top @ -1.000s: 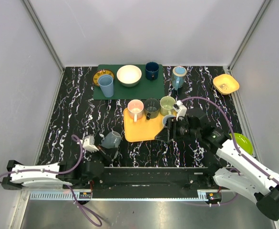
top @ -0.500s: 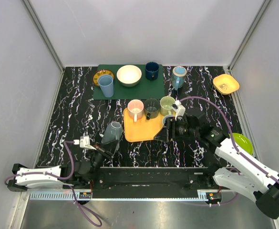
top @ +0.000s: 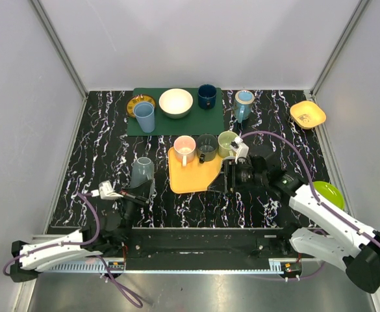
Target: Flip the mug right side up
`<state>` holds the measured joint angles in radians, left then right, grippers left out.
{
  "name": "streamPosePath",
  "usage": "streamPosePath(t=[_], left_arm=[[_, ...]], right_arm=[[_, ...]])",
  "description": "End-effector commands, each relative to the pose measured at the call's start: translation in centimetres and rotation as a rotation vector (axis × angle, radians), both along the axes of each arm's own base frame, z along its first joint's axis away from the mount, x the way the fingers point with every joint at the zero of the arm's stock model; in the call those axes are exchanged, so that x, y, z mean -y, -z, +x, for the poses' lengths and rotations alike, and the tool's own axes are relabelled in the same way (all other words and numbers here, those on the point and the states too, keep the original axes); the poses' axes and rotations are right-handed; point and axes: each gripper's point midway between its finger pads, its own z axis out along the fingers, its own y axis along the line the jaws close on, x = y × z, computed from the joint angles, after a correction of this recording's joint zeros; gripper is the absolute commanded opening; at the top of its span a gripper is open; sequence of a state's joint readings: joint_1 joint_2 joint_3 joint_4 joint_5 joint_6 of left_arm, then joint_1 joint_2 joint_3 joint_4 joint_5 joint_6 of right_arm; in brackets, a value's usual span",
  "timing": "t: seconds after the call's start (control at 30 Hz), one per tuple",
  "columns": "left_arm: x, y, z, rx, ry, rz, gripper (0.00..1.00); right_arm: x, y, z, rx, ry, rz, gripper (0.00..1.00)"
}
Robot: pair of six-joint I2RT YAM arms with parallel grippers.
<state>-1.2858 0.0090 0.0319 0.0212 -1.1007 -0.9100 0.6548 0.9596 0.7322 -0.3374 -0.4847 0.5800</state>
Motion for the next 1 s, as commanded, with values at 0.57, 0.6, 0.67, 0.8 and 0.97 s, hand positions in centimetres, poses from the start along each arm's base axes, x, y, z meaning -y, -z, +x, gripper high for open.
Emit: streamPosePath(t=[0.57,0.6,0.67,0.8,0.97], left_arm=[[5.3,-5.4,-0.4,0.021,0.18,-0.182,0.0],[5.6,-7.5,-0.4,0.044,0.191,-0.211,0.0],[6.2,-8.3,-0.2,0.047,0.194,-0.18,0.0],[6.3,-10.9,-0.1,0.068,0.192,-0.181,0.0],[5.9,-12.0,-0.2,0.078,0.184,-0.234,0.0]], right_arm=[[-9.8,-5.3,4.2,0.441,0.073,-0.055,0.69],[-9.9,-5.2,4.5,0.476,0.075,-0.067,0.69],[-10.2,-5.5,4.7,0.5,0.086,-0.071,0.71],[-10.6,-4.4,4.4,0.486,0.043,-0.134,0.73],[-10.7,-2.9,3.3,0.456,0.009,-0.139,0.74]])
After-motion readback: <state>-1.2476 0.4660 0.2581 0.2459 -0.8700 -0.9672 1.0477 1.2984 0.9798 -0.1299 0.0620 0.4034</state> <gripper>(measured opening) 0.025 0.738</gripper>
